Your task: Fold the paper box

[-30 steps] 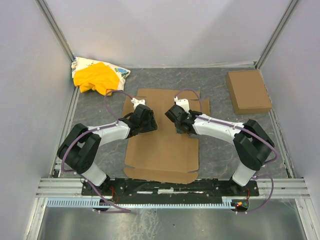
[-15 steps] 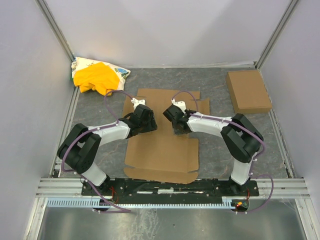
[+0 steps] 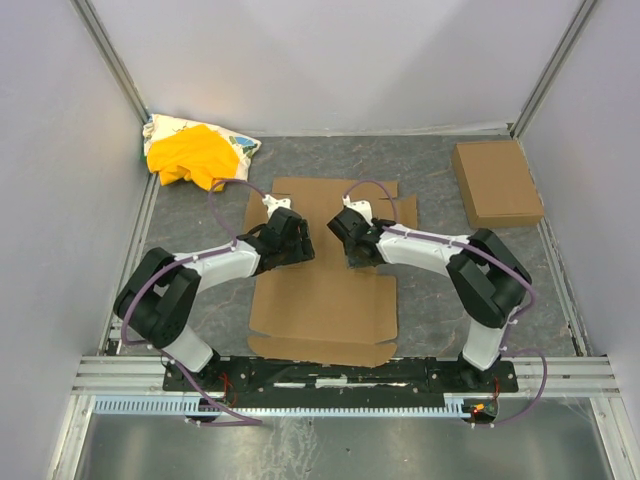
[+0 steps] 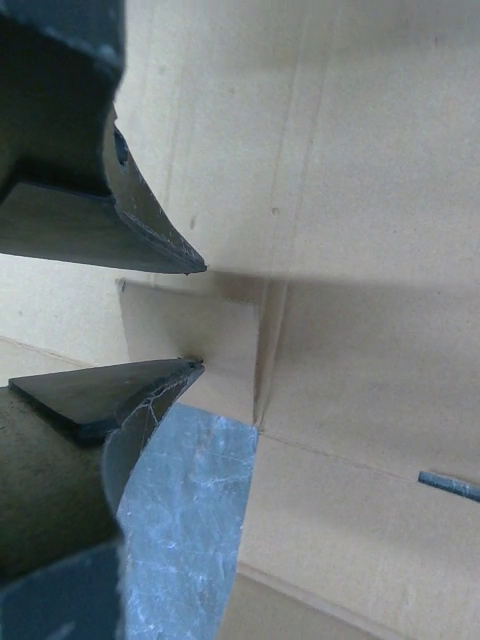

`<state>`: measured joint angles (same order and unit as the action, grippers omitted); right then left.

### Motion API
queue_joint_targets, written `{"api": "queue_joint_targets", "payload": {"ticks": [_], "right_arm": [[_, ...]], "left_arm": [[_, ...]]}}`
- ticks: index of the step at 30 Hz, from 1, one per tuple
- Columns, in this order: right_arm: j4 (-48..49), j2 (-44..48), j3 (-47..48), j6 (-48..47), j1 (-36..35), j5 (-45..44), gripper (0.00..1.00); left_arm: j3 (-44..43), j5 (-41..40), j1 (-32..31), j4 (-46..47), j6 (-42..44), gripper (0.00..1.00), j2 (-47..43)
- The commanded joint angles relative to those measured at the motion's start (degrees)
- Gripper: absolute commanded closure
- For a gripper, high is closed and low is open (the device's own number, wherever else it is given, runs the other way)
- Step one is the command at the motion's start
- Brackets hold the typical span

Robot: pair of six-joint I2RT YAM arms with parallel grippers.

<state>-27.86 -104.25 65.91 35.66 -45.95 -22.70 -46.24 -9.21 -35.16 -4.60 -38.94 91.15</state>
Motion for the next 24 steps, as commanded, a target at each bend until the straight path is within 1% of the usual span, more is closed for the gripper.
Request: {"api": "queue_joint_targets", "payload": {"ticks": [1,4,8,15,17,20,22,24], "right_arm": [[-1.65,9.09,0.32,-0.18,-0.19,-0.8,0.52],[-4.94,14.19,1.21,-0.71,-0.2,-3.41,0.52],[-9.69,19.58,3.19,-0.86,0.11,-7.42,0.46],[-14.63,27.86,2.92,-0.9,3.42,-12.12,0.38],[-15.7,29.87,2.31,-0.59,5.94,-12.14,0.33],[-15.06,30.85,1.16,-1.81,12.49,-6.67,0.3],[-14.83,29.78,1.54,-2.94,19.38,-0.1,0.3],[-15.77,27.46,3.69,-4.2,24.49,5.4,0.31]], "left_arm": [[-4.4,-3.47,-0.11,-4.86,3.65,0.26,-5.0],[-7.53,-7.08,-0.09,-8.97,5.51,0.21,-8.28],[-11.28,-10.97,0.02,-13.84,7.75,0.18,-12.77],[-15.33,-13.02,0.48,-18.14,10.78,0.17,-17.69],[-16.71,-13.29,0.8,-19.7,11.61,0.17,-17.93],[-19.81,-11.28,3.07,-22.1,12.8,0.17,-17.38],[-22.26,-7.96,6.85,-23.95,13.1,0.17,-15.82],[-24.83,-2.7,11.93,-24.92,13.01,0.17,-13.63]]}}
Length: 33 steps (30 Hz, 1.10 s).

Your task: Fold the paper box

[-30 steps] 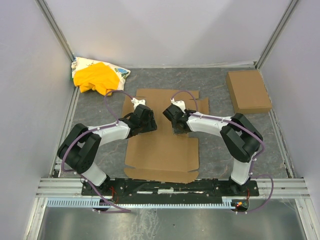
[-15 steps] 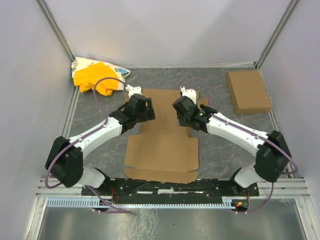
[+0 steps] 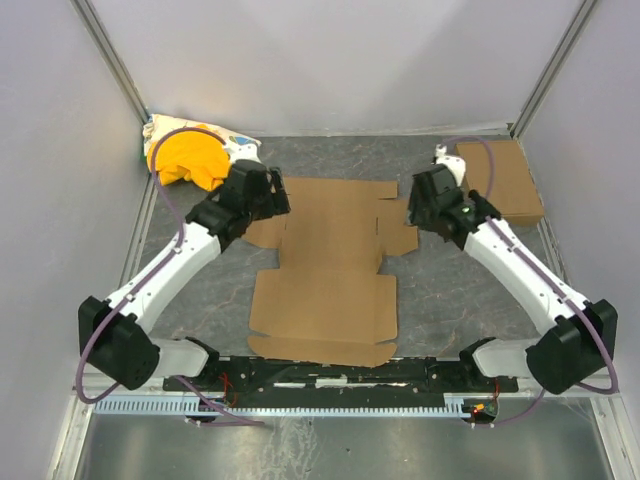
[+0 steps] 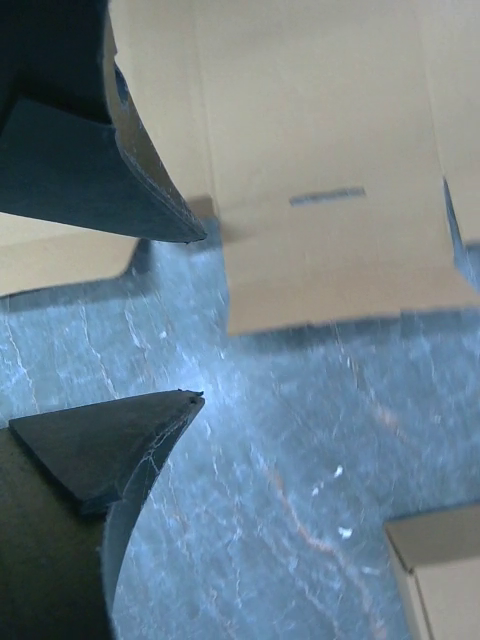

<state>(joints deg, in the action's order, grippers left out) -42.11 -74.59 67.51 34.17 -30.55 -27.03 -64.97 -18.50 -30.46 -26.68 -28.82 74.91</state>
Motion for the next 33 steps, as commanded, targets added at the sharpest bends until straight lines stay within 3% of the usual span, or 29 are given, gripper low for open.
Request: {"api": "queue_joint_targets", "payload": {"ticks": [1,5,10,17,24,33], "right_arm": [[-1.74,-3.51,3.38,-3.38,11.13,11.49,0.31],[-2.91,-10.95,9.62,-6.04,17.19,21.15,0.31],[-4.26,-23.37,17.9,-8.67,19.97,28.14,0.31],[-4.76,-34.74,24.87,-9.26,20.01,28.71,0.32],[-5.14,-40.17,27.31,-10.67,20.04,29.32,0.37],[-2.18,-43.39,27.91,-9.54,20.0,31.26,0.51]], "left_arm": [[-7.32,7.88,9.49,-3.1,2.89,0.17,3.74],[-11.19,10.45,15.52,-3.16,3.3,0.17,9.66],[-14.55,12.75,17.17,-2.85,5.02,0.19,18.96],[-19.7,12.9,18.52,-4.22,6.17,0.21,29.91],[-17.85,15.86,18.94,-0.8,5.62,0.22,28.73],[-14.04,16.29,18.94,1.17,5.11,0.23,24.9]]}}
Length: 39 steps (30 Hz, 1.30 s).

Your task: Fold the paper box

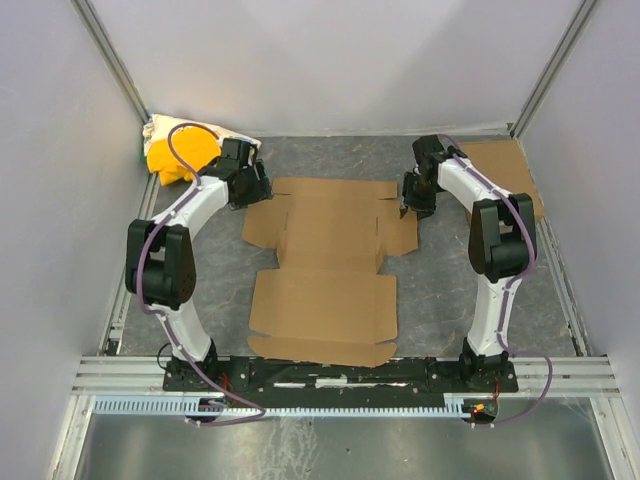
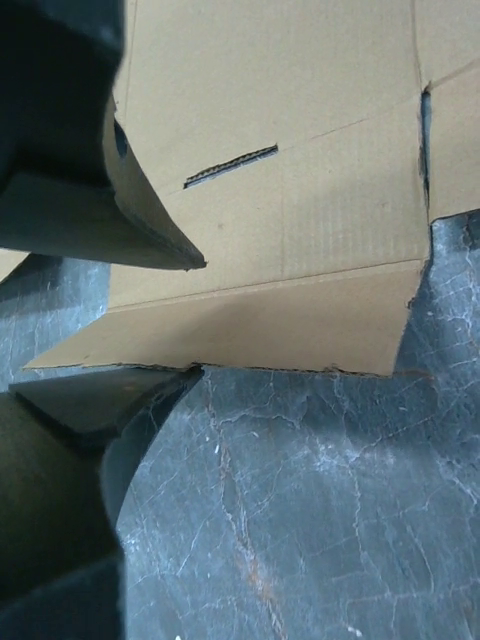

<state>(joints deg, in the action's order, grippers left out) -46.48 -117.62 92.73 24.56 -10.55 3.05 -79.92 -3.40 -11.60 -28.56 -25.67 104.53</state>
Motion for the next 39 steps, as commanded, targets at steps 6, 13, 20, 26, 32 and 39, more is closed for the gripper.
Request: {"api": "queue_joint_targets", "payload": {"ticks": [6,13,20,26,32,39], "right_arm": [[2.21,-0.73,4.27,0.01,-0.02,2.49,0.85],[7.63,7.46,-1.12,-3.04,-1.23,-2.1,0.98],[31.64,24.98,-21.81,-12.19,-5.84,-4.22,0.98],[48.56,36.84,-36.15,-17.79,-8.12,-4.24,0.98],[49.41,42.85,-41.35,-18.36,-8.31,-4.11,0.98],[54.51,49.14,-48.57,-16.25,-8.35,-2.87,0.98]], "left_arm": [[1.67,1.34,0.05,3.44,1.53,0.24,-7.44],[2.5,6.43,-0.13,6.35,0.9,0.26,-12.23],[2.23,14.69,-2.41,15.16,2.66,0.25,-17.78],[-2.02,17.63,-5.4,17.24,7.4,0.21,-17.59],[-4.65,19.56,-8.61,18.54,14.65,0.22,-18.02],[-6.33,17.89,-12.52,17.06,25.64,0.19,-18.85]]}}
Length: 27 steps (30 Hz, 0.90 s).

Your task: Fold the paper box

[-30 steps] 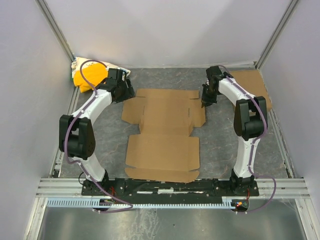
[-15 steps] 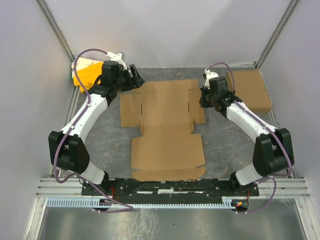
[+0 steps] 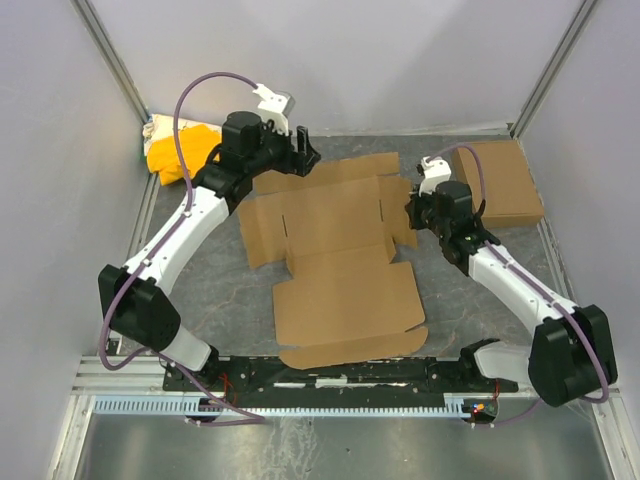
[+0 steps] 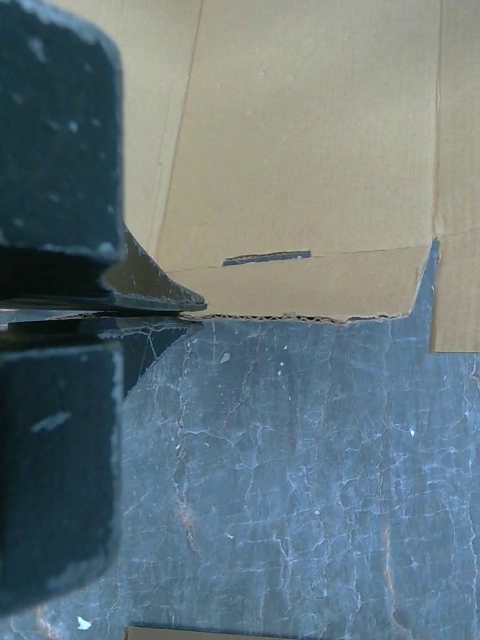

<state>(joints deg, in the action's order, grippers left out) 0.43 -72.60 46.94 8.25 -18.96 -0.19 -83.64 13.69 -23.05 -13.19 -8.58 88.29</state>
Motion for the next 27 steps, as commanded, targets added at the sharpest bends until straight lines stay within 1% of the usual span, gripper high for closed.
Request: {"api": "queue_joint_targets", "payload": {"ticks": [1,4,6,11,13,17,21,23,27], "right_arm": [[8.3,4.81,-3.54,-0.02,0.05,0.44,0.98],[9.42,6.33,-5.73,-0.05,0.11,0.6,0.98],[12.91,7.54,-8.54,0.26,0.07,1.39,0.98],[31.73,11.85,-22.05,0.88,0.09,2.08,0.98],[37.11,12.69,-26.88,0.47,0.07,2.76,0.98],[37.53,13.96,-29.22,0.81,0.06,2.12,0.98],[41.01,16.67,-32.52,0.56,0.08,1.95,0.98],[41.47,17.84,-33.3,-0.01,0.06,1.36,0.98],[41.08,19.21,-33.43,-0.44,0.12,1.82,0.98]], "left_arm": [[-2.61,1.26,-1.19,1.75,8.81,0.19,-2.59],[-2.84,2.69,-1.75,1.3,10.83,0.18,-2.04],[-2.82,4.31,-2.13,1.33,13.28,0.19,-1.85],[-2.67,7.21,-2.53,3.67,17.19,0.21,-2.06],[-3.28,7.73,-2.47,3.7,18.48,0.21,-1.7],[-4.86,9.63,-2.55,0.94,22.49,0.22,-0.46],[-4.56,12.84,-2.52,-1.63,26.93,0.21,0.78],[-4.03,13.05,-2.61,-2.15,28.0,0.21,1.66],[-3.07,16.73,-3.21,-3.87,29.22,0.21,2.83]]}}
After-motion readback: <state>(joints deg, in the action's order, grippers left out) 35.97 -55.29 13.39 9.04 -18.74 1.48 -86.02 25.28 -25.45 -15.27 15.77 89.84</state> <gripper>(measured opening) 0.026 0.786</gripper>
